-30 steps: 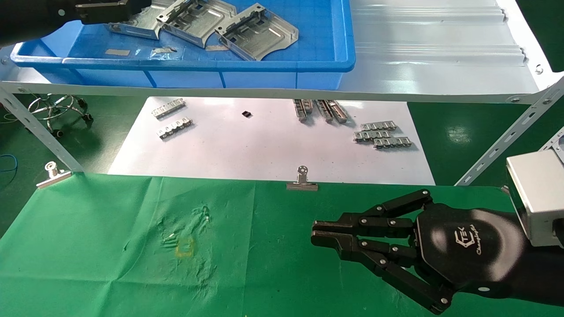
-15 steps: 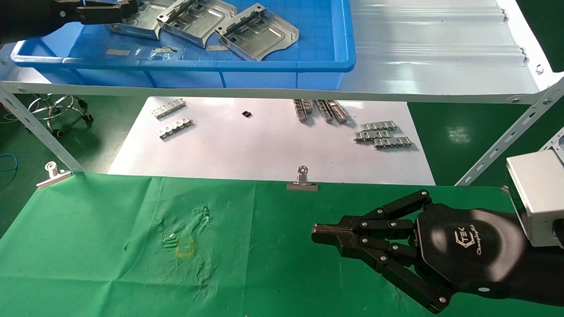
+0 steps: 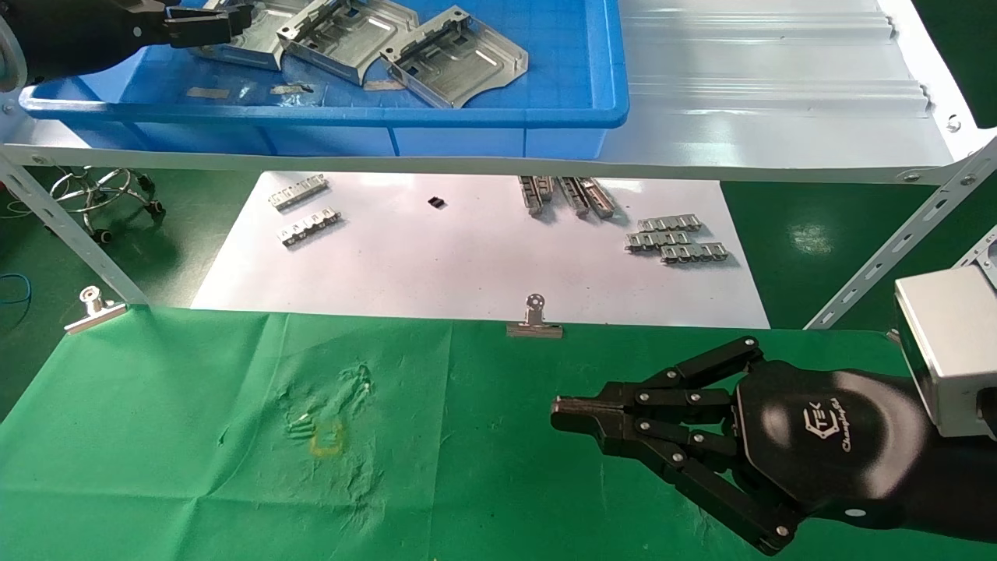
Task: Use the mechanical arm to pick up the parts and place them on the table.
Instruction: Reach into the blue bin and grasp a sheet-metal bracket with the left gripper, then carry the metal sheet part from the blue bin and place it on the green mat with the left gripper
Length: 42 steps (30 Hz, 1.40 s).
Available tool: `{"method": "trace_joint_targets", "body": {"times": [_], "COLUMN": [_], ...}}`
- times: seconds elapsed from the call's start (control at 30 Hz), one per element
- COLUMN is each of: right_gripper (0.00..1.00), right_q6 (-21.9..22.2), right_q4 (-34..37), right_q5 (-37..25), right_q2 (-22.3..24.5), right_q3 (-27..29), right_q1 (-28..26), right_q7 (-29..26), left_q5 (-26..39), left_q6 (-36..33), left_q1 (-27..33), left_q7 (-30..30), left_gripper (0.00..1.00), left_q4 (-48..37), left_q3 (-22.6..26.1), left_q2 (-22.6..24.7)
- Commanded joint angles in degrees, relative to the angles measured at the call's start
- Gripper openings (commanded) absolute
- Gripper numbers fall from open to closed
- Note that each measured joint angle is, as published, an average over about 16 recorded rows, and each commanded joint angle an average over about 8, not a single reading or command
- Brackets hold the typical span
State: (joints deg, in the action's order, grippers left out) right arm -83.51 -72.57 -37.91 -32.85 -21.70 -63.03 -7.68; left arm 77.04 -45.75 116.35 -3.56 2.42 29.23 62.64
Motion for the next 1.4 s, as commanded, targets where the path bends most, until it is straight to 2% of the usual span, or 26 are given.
{"method": "trace_joint_targets", "body": {"times": [0.03, 0.97, 1.4], "right_gripper": [0.00, 0.00, 0.00], "right_q6": [0.00, 0.01, 0.01], "right_q4": [0.00, 0.00, 0.00], "right_q5": [0.00, 0.01, 0.01], "right_q2": [0.00, 0.01, 0.01], "right_q3": [0.00, -0.01, -0.02], "right_q1": [0.00, 0.00, -0.01], "right_q7": [0.00, 0.01, 0.01], "left_q5": [0.05, 0.49, -3.53], "left_q6": [0.76, 3.44, 1.77], "left_q1": [0.12, -0.59, 0.08], "left_q7": [0.06, 2.15, 7.81], "left_gripper": [0.00, 0.00, 0.00], "left_q4": [-0.71, -1.89, 1.68], "left_q3": [0.03, 0.30, -2.52], "left_q2": [0.47, 0.71, -0.81]}}
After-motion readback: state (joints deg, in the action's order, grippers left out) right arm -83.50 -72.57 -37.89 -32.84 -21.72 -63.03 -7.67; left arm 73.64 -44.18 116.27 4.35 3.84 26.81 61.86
